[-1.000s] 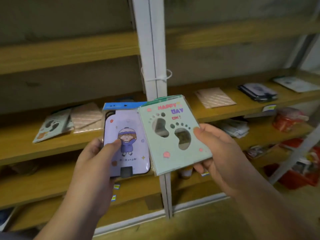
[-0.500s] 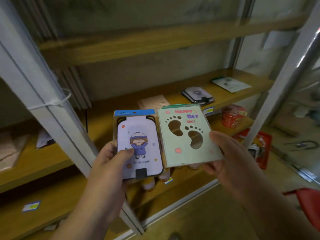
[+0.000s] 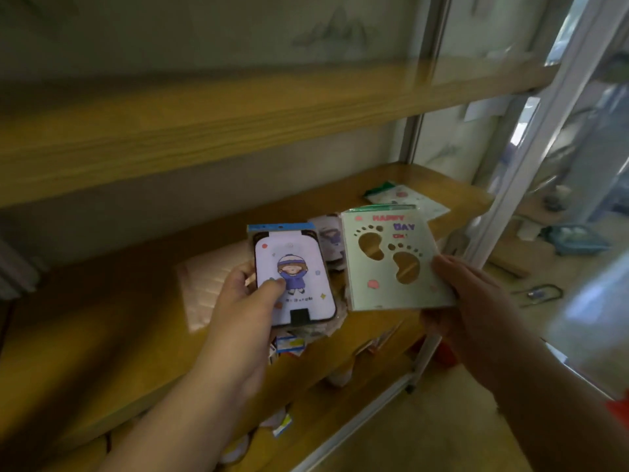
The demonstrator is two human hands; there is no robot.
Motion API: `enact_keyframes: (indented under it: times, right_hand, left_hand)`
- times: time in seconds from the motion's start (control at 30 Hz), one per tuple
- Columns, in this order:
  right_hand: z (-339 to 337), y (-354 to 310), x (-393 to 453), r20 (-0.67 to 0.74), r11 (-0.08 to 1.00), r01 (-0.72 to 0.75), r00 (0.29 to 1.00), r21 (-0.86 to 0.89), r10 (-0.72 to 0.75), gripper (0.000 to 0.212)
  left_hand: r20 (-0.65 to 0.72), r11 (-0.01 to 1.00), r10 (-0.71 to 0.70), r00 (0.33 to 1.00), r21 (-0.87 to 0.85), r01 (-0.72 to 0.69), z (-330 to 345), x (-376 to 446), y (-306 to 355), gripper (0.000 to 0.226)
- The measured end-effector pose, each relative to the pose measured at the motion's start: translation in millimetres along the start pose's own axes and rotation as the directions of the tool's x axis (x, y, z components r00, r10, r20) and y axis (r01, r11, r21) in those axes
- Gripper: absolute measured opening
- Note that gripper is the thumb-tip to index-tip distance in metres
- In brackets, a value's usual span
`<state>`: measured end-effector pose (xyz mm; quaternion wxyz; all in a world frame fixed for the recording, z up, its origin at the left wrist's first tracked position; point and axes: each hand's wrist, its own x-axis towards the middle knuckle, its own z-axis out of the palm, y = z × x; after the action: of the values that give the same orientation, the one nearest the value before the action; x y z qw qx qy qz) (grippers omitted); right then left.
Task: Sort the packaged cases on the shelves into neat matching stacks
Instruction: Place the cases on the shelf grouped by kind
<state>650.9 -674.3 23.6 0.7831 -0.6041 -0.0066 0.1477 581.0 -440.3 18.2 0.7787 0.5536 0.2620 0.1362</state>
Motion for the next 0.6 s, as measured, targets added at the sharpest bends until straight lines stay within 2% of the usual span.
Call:
enact_keyframes:
  times: [0.1,0.17,0.33,0.4,0.47,0.53,0.6]
  right_hand:
    - [-14.1,-0.6,26.5,-0.012,0.999,-0.024,1.0,0.029,0.024,0.033]
    - [-24.1,-0.7,43.9,-0.016,0.999,-0.034,0.999,0.013,0.034,0.034]
    - [-45.6,-7.2,82.2,0.033,0.983,0.059,0.998,-0.173,-0.054,0.042]
    - [-50.6,-10.4,94.9,0.063,0.974,0.087,0.995,-0.209,-0.075,0.024]
    - [-55.5,-11.8,110.6,0.073,0.984,0.062,0.996,-0.167,-0.051,0.011]
    - [-60.3,-13.2,126.6,0.072,0.996,-0.051,0.996,-0.073,0.057,0.011]
    - [-65.0,-16.7,139.8,0.105,0.99,-0.12,0.986,-0.077,0.128,0.012]
  left_hand:
    - [0.002,1.0,0.002,1.0,0.021,-0.002,18.6,29.9,-4.5,0.034]
    - [-0.02,0.993,0.049,0.999,0.109,-0.047,31.2,53.0,-7.4,0.038]
    - [-0.052,0.935,0.16,0.986,0.329,-0.134,71.2,100.1,-9.7,0.026]
    - [-0.073,0.884,0.19,0.979,0.446,-0.138,82.9,111.7,-14.3,0.022]
    - [-0.112,0.791,0.198,0.974,0.605,-0.091,90.6,117.2,-20.6,0.026]
    - [-0.158,0.708,0.211,0.965,0.706,-0.039,95.7,116.7,-26.5,0.034]
    - [-0.165,0.637,0.253,0.953,0.77,-0.036,100.1,113.6,-28.6,0.036]
